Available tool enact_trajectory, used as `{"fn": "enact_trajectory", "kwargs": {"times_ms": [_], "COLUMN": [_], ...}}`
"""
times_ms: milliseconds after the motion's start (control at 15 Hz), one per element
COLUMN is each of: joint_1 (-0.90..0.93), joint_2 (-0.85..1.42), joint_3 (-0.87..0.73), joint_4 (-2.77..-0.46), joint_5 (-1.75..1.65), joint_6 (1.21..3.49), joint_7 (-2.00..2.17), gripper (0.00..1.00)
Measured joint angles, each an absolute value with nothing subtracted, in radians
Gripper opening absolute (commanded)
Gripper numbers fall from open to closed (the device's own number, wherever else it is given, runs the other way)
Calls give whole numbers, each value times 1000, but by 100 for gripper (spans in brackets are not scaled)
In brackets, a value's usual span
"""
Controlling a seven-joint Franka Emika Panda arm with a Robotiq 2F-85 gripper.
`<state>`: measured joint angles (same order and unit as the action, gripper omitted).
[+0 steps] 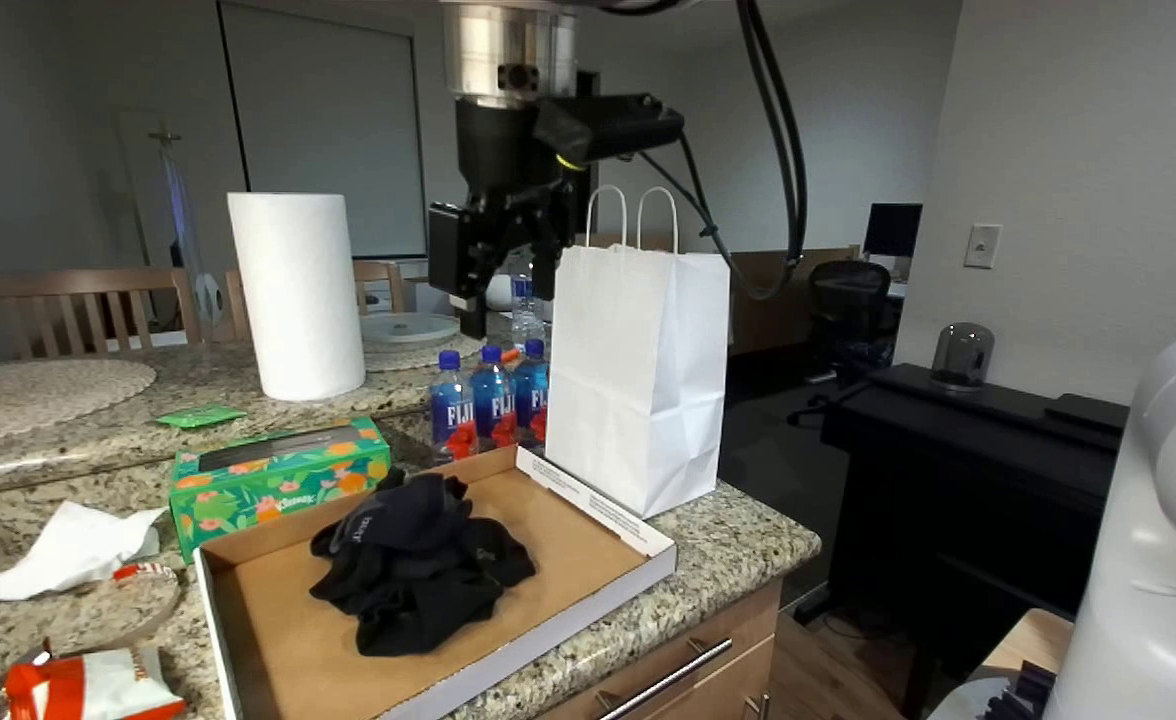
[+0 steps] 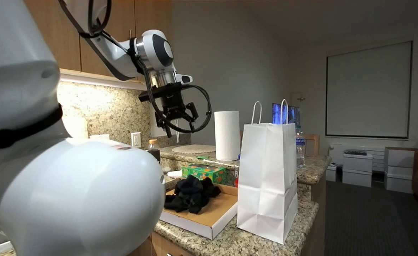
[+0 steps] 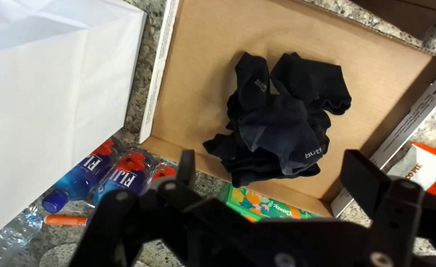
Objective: Put the black socks in the white bag
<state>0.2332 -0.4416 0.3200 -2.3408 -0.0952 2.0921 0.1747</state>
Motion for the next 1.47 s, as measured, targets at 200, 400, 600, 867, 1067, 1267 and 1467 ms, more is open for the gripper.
{"fn": "enact_trajectory", "kwargs": {"times_ms": [200, 400, 600, 867, 1067, 1267, 1467], "joint_1": [232, 230, 230, 230, 230, 230, 236], "joint_2": [-414, -413, -380, -244, -127, -29, 66], "joint_3": [323, 323, 328, 352, 362, 354, 332], "joint_4": [-2322, -2320, -2310, -2259, -2196, -2151, -2118], "joint_5": [-95, -96, -104, -133, -163, -167, -167], "joint_6": [2095, 2094, 2111, 2208, 2217, 2217, 2217], "joint_7": [180, 180, 180, 216, 282, 318, 335], "gripper": [100, 100, 100, 100, 100, 100, 100]}}
